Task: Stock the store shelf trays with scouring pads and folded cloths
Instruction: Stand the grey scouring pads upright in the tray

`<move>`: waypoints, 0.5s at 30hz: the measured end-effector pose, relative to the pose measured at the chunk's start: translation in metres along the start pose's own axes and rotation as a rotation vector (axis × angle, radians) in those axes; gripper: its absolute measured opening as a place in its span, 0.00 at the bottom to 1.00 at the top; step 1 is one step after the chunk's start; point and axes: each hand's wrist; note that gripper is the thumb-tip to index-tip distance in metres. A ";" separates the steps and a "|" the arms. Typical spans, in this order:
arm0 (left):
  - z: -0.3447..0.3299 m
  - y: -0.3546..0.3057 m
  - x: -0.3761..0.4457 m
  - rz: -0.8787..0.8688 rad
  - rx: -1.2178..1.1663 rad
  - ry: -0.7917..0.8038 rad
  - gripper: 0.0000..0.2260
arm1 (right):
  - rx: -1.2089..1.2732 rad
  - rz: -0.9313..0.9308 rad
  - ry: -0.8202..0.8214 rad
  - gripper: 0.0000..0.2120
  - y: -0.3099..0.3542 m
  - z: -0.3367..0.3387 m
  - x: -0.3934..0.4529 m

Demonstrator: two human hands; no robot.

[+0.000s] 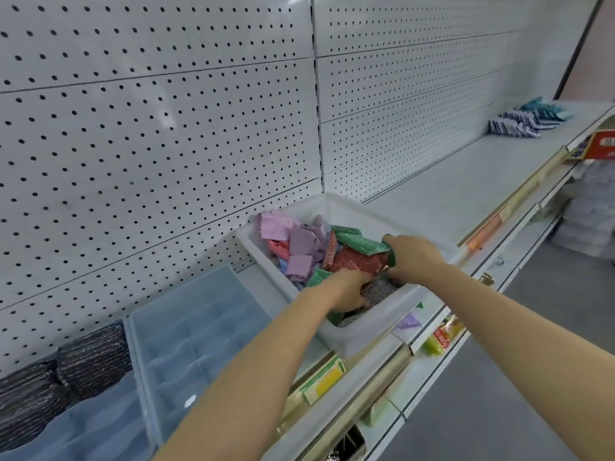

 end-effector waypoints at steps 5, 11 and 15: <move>0.018 0.013 -0.004 0.111 -0.197 -0.282 0.20 | 0.080 0.047 0.309 0.21 -0.007 -0.010 0.014; 0.033 0.037 -0.016 0.217 -0.438 -0.404 0.19 | 0.027 0.089 0.313 0.04 -0.007 -0.010 0.023; 0.038 0.051 -0.033 0.174 -0.573 -0.443 0.20 | 0.159 0.058 0.042 0.14 -0.007 0.015 0.018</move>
Point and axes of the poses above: each hand's wrist, its own x-axis towards the middle knuckle, its own z-axis out of the back of the hand, y = z × x, and after that the axes turned 3 degrees about y, right-handed
